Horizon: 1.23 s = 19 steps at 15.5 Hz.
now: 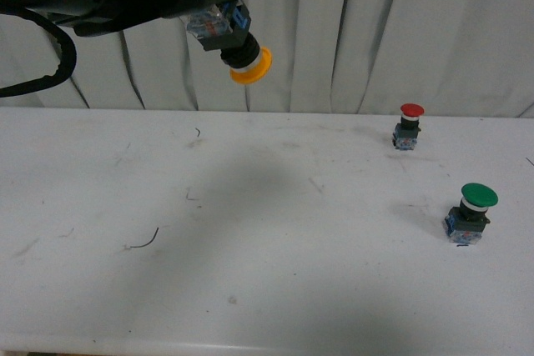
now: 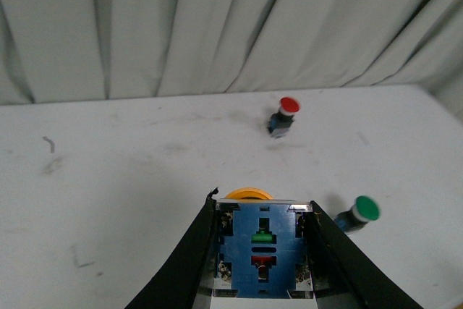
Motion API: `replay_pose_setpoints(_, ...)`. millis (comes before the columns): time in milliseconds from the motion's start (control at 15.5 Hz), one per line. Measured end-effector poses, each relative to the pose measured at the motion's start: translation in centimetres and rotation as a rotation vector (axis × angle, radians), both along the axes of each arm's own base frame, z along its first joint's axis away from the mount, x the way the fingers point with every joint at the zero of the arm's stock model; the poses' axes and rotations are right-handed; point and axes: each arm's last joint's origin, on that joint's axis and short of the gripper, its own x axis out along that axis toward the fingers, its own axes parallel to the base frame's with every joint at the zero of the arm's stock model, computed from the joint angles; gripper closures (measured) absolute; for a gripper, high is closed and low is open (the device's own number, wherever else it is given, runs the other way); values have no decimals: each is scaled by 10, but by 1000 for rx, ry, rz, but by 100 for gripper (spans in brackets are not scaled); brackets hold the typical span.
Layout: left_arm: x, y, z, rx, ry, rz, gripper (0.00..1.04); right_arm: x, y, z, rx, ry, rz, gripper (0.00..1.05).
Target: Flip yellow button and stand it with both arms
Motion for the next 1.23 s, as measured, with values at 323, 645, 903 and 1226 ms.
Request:
replay_pose_setpoints(323,-36,4,-12,-456,-29,-202,74,0,0,0,0,0,0,7)
replay_pose_setpoints(645,5,-13,-67,-791,82,-216,74,0,0,0,0,0,0,7)
replay_pose_setpoints(903,7,-13,-74,-800,122,-210,74,0,0,0,0,0,0,7)
replay_pose_setpoints(1226,7,-13,-74,-808,125,-211,74,0,0,0,0,0,0,7)
